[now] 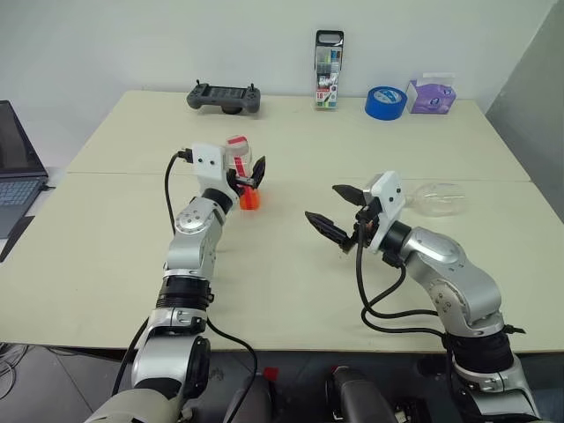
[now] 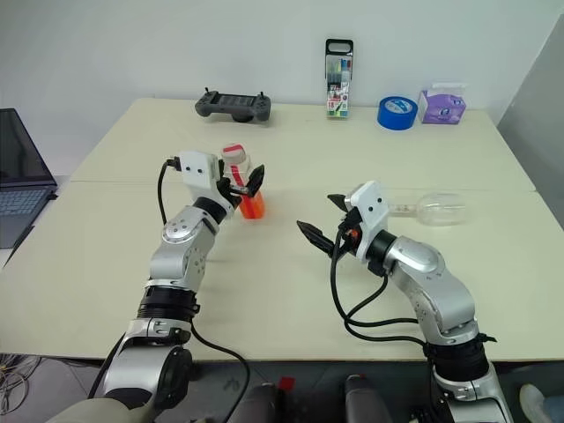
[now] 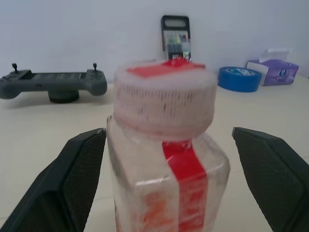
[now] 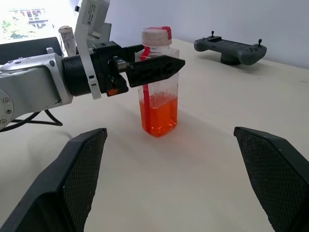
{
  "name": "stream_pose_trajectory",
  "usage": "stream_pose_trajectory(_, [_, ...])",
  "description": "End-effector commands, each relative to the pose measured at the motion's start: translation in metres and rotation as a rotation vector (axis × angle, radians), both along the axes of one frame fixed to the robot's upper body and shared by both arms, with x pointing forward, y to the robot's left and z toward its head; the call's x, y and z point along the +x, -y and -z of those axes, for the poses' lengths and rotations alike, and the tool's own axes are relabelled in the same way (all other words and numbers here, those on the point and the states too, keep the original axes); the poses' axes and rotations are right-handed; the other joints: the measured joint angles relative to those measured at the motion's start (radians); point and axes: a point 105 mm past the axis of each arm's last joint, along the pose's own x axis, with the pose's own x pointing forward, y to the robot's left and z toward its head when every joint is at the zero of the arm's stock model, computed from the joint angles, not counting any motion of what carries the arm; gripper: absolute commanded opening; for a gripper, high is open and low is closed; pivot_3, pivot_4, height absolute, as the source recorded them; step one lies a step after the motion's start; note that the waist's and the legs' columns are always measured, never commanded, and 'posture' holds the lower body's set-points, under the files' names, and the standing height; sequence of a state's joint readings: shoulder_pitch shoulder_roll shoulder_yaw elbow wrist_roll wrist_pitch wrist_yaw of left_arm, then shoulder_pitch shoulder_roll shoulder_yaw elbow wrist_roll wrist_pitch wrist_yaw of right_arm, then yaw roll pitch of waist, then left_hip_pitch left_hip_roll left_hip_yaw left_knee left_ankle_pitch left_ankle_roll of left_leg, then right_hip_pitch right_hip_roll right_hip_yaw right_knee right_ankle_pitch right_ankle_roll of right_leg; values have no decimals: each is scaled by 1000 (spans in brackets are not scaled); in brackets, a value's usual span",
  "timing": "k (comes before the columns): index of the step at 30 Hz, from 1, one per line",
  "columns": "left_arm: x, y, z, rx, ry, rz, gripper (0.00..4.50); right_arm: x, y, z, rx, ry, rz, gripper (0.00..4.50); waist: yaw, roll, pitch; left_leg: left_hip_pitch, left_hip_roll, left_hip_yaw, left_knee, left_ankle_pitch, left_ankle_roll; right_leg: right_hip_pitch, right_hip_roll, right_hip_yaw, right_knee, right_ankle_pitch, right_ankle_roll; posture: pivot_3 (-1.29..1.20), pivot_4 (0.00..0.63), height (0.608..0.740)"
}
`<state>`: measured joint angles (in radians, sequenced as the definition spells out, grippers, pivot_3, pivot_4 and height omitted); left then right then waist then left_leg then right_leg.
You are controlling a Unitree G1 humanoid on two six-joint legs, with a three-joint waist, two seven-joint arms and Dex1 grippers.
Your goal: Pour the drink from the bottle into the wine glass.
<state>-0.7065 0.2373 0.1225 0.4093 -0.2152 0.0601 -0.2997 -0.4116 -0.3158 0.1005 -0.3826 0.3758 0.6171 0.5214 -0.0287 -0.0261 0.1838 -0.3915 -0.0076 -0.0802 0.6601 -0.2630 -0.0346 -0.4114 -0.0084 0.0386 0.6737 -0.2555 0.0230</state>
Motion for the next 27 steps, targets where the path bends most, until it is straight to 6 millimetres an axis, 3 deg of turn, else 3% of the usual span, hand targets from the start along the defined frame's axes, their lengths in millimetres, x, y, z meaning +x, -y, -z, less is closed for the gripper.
stream_pose_trajectory(1, [1, 1, -15, 9, 54, -5, 4460, -7, -3, -12, 13, 49, -13, 4500, 0, 0, 0, 0, 0, 0, 0, 0, 0, 0, 0, 0, 0, 0, 0, 0, 150, 740])
stream_pose_trajectory(7, [4, -4, -10, 18, 33, -54, 4460, -8, -2, -10, 17, 42, -2, 4500, 0, 0, 0, 0, 0, 0, 0, 0, 0, 0, 0, 0, 0, 0, 0, 0, 150, 740])
stream_pose_trajectory(20, [3, 7, -3, 4, 18, -71, 4460, -10, -3, -8, 36, 24, 16, 4500, 0, 0, 0, 0, 0, 0, 0, 0, 0, 0, 0, -1, 0, 0, 0, 0, 150, 740])
stream_pose_trajectory(23, [3, 6, -2, 1, 18, -78, 3908, -10, -4, -8, 42, 22, 20, 4500, 0, 0, 0, 0, 0, 0, 0, 0, 0, 0, 0, 0, 1, 0, 0, 0, 150, 740])
stream_pose_trajectory(27, [4, 2, -3, 6, 22, -88, 2631, -11, -3, -7, 43, 19, 25, 4500, 0, 0, 0, 0, 0, 0, 0, 0, 0, 0, 0, 0, 1, 0, 0, 0, 150, 740])
